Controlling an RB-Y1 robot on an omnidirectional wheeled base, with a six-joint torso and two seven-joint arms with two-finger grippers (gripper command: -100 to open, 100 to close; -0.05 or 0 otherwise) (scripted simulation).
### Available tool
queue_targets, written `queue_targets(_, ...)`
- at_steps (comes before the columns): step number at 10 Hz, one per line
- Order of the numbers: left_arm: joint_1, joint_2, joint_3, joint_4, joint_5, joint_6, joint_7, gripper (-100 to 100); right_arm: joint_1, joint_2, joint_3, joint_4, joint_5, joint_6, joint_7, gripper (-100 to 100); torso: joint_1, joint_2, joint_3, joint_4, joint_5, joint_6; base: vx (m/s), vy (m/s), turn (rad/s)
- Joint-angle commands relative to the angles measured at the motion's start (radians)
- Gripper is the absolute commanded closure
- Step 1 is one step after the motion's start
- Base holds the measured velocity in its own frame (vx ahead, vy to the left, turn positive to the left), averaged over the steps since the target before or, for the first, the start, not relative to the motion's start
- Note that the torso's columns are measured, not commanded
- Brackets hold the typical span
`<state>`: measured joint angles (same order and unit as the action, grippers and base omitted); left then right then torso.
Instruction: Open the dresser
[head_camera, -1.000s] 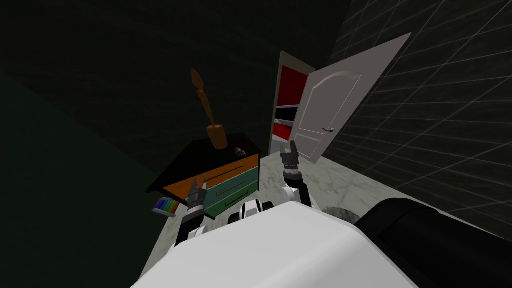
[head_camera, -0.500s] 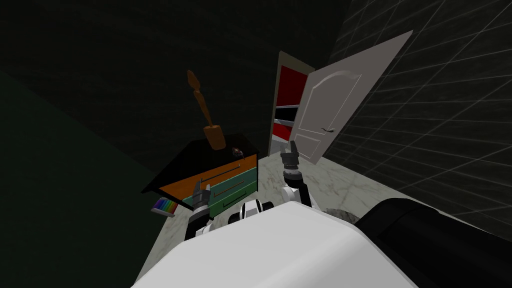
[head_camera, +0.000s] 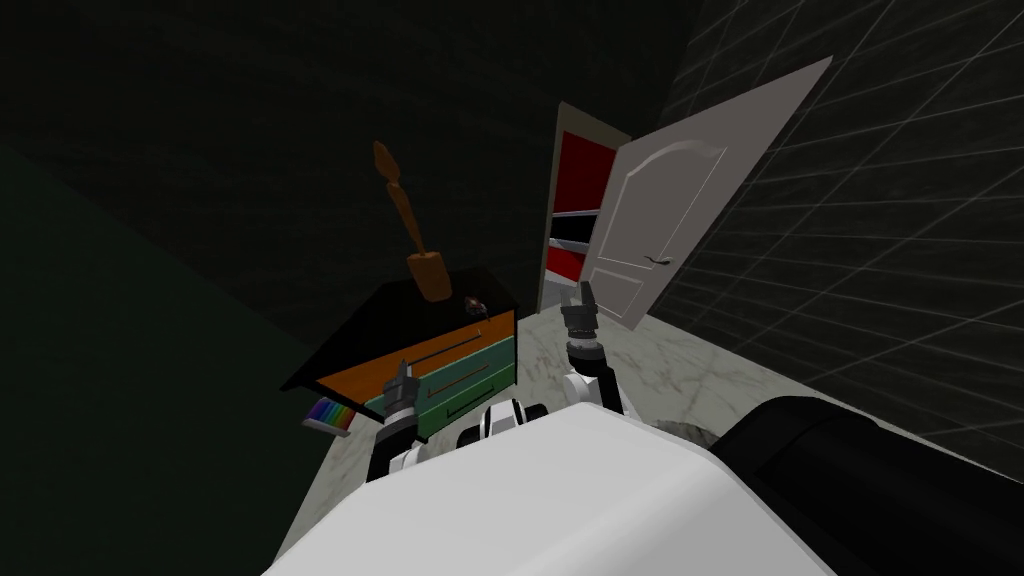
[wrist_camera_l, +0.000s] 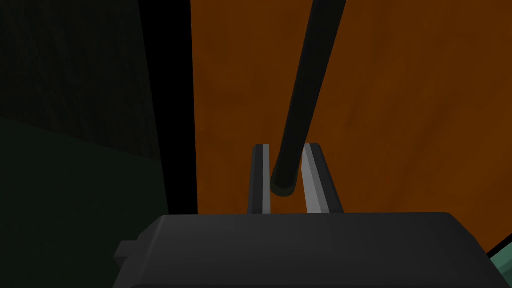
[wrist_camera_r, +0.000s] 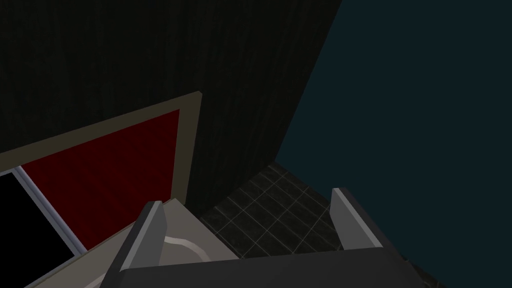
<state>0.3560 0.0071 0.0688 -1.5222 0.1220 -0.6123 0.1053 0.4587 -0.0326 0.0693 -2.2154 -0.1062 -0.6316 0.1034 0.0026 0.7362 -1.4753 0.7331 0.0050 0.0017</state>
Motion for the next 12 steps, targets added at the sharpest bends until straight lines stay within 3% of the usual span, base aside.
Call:
queue_targets(1,0.016,0.002,-0.006,-0.023,-0.001,0.020,0.002,100,0.000,0.000,0.000,0.000,0.000,0.000,0.000,0,-0.001,0.004,0.001,0.002,-0.001,-0.001,-0.204,-0.057,0.019)
queue_targets(3,0.033,0.004,-0.012,-0.045,-0.001,0.041,0.005,100,0.000,0.000,0.000,0.000,0.000,0.000,0.000,0,-0.003,0.003,0.001,0.003,-0.003,-0.001,-0.195,-0.073,0.019)
queue_targets(12,0.074,0.011,-0.030,-0.073,-0.005,0.032,0.012,100,0.000,0.000,0.000,0.000,0.000,0.000,0.000,0,-0.004,0.002,0.000,0.003,-0.003,-0.001,-0.147,-0.039,0.012)
